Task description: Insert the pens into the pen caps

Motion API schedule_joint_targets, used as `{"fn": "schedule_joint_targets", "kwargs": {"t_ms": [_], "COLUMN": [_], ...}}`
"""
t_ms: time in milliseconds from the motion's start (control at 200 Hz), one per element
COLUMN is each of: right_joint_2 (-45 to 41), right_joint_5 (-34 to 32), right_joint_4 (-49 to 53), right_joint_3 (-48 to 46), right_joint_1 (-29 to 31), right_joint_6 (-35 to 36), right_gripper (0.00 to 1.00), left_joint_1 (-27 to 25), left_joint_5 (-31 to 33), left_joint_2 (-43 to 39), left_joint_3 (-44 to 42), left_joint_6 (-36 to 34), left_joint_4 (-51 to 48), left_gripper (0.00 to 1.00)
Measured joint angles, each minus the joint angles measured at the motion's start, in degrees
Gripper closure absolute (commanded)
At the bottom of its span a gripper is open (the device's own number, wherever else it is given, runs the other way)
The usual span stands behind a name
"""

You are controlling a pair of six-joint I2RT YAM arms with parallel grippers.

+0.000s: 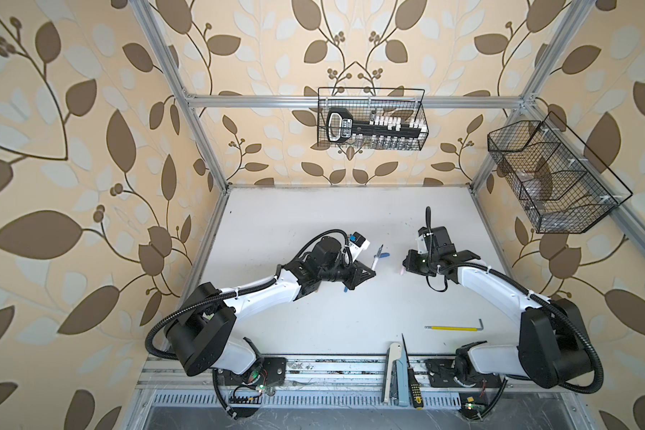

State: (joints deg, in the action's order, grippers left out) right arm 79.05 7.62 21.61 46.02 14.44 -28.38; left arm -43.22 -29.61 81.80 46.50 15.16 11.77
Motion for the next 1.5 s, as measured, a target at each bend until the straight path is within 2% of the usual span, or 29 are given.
{"fn": "schedule_joint_targets", "kwargs": {"t_ms": [375, 705, 920, 1020, 1215, 1499], "right_joint_2": [13.05, 17.79, 17.25, 17.88, 23.30, 29.57], "right_joint_5": [-3.76, -5.35, -5.46, -5.53, -6.21, -7.87], "right_joint_4": [5.55, 7.32, 7.21, 8.00, 9.11, 12.70], "right_joint_3": [8.26, 10.78, 11.30, 13.60, 20.70, 24.44], "right_joint_1": [0.39, 1.60, 2.34, 3.82, 5.31, 5.55], "right_joint_6": [4.90, 6.62, 7.10, 8.26, 10.49, 13.07], "right_gripper": [0.82, 0.76, 0.58, 0.54, 0.52, 0.52], "left_joint_1": [0.00, 0.00, 0.00, 0.00, 0.00, 0.00], "left_joint_5": [0.00, 0.02, 0.07, 0.09, 0.13, 0.22], "left_joint_2": [0.00, 0.00, 0.00, 0.00, 0.00, -0.09], "left_joint_3": [0.00, 0.00, 0.00, 0.00, 0.00, 0.00], "left_joint_6": [-0.04, -0.11, -0.17, -0.22, -0.24, -0.26], "left_joint_4": [-0.04, -0.07, -0.22, -0.42, -1.01, -1.22], "left_gripper": [1.00, 1.00, 1.00, 1.00, 1.00, 1.00]}}
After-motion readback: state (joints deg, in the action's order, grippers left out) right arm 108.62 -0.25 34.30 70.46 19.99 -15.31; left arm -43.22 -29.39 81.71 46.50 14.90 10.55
